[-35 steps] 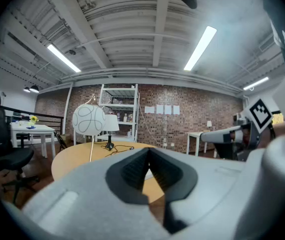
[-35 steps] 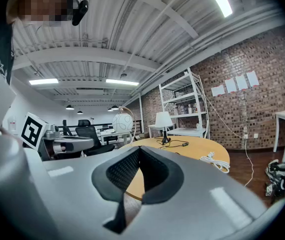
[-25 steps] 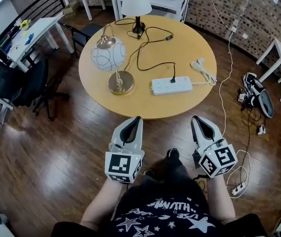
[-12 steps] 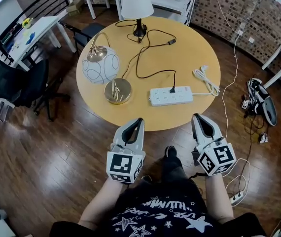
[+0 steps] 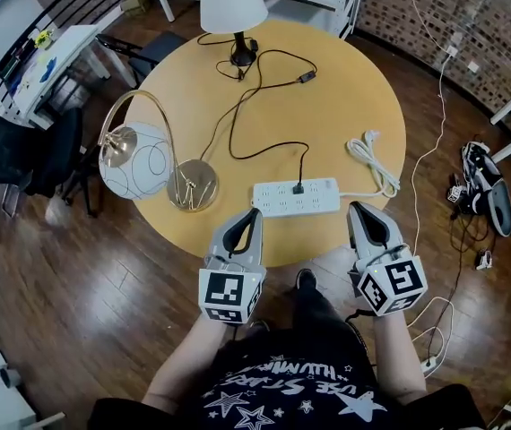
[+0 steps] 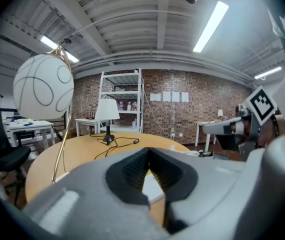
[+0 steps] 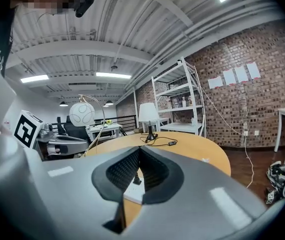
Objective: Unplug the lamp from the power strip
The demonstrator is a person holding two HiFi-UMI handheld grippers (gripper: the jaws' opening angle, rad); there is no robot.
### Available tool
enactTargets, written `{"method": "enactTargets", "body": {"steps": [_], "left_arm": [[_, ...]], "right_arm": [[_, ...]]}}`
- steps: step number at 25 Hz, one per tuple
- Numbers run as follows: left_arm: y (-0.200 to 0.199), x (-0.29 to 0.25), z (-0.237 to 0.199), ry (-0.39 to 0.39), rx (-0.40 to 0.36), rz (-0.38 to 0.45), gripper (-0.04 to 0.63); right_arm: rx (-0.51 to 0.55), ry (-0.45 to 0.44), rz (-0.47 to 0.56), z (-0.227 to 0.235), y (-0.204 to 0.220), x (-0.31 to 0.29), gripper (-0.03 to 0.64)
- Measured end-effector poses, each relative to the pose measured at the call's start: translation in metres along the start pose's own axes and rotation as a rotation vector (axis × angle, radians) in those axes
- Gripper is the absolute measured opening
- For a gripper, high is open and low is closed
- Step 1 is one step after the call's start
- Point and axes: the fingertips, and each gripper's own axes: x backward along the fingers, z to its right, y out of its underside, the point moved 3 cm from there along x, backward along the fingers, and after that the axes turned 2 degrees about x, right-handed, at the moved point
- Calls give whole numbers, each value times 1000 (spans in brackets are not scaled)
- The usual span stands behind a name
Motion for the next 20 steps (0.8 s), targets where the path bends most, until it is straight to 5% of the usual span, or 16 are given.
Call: {"method": "enactTargets", "body": {"steps": [8,13,20], "left_arm": [[14,-47,-9,-87,-16,-89,3],[27,-67,-15,-174,-28,-112,5],[48,-79,-3,-170,-102,-187,5]], "right_arm": [[-3,-111,-43,23,9,-33,9],[163,-198,-94,25,23,-52,8],[173,-326,-126,20,43,-71,8]]}}
